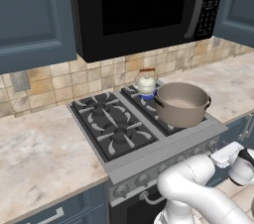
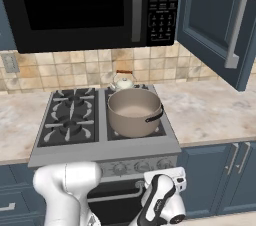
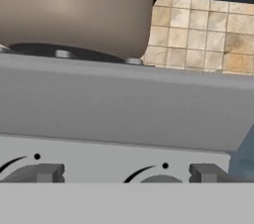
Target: Pick the kettle from the cabinet and place it on a stove burner. Then pick the pot from the counter and place it on another stove burner. Finally, turn both burners on.
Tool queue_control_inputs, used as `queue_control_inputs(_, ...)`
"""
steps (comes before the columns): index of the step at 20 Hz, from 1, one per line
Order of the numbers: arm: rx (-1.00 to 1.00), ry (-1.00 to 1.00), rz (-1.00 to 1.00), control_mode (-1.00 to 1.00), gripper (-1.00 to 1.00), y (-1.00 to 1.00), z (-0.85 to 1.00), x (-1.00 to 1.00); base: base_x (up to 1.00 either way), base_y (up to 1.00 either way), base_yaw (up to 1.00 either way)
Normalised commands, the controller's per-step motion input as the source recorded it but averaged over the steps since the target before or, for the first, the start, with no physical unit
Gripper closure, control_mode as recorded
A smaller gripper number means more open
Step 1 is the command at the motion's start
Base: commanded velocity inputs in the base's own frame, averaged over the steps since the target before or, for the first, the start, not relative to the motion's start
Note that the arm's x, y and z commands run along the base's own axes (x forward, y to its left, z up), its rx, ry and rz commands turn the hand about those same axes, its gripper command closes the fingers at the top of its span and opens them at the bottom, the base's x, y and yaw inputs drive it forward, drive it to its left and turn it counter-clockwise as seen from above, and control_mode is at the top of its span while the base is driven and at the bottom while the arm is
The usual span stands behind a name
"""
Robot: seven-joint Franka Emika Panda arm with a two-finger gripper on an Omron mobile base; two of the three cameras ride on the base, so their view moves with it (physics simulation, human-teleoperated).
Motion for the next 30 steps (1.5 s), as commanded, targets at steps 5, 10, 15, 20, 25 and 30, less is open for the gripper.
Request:
queue_control_inputs(5,0.0,0.0,0.0,-1.0,-1.0,-0.03,-0.14,0.08,0.0,0.0,0.0)
queue_control_inputs(10,0.0,0.0,0.0,-1.0,-1.0,-0.04,-0.08,0.12,0.0,0.0,0.0)
queue_control_inputs(15,0.0,0.0,0.0,-1.0,-1.0,-0.06,-0.11,0.15,0.0,0.0,0.0)
queue_control_inputs(20,0.0,0.0,0.0,-1.0,-1.0,-0.12,-0.2,0.12,0.0,0.0,0.0)
queue_control_inputs(25,0.0,0.0,0.0,-1.0,-1.0,-0.1,-0.17,0.12,0.0,0.0,0.0)
queue_control_inputs(30,0.0,0.0,0.0,-1.0,-1.0,0.0,-0.08,0.19,0.0,0.0,0.0)
